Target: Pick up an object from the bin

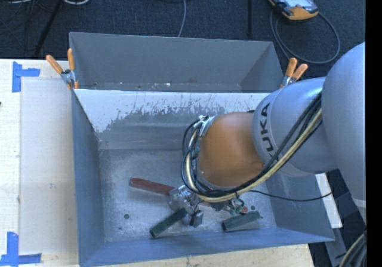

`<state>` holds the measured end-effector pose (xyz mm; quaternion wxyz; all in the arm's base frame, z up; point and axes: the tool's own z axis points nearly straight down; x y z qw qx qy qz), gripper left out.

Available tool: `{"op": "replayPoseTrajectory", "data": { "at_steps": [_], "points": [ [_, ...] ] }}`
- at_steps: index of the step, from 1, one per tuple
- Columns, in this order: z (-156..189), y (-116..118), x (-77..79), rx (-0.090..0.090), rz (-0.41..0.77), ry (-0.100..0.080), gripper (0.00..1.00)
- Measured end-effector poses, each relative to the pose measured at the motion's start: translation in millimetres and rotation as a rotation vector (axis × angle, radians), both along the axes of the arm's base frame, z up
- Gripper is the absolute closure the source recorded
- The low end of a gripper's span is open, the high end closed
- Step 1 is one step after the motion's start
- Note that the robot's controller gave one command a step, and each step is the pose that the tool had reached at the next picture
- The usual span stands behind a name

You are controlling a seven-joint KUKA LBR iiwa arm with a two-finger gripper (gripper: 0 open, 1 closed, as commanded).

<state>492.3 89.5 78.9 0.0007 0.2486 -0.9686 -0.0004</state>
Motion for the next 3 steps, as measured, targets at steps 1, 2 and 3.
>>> {"op": "replayPoseTrajectory", "data": {
  "at_steps": [1, 2, 3],
  "points": [
    [41, -7, -4.9, 0.000, 0.157, -0.005, 1.00],
    [92, -3, -12.4, 0.001, 0.218, 0.006, 1.00],
    [192, 9, -6.0, 0.001, 0.135, -0.002, 1.00]
  ]
}}
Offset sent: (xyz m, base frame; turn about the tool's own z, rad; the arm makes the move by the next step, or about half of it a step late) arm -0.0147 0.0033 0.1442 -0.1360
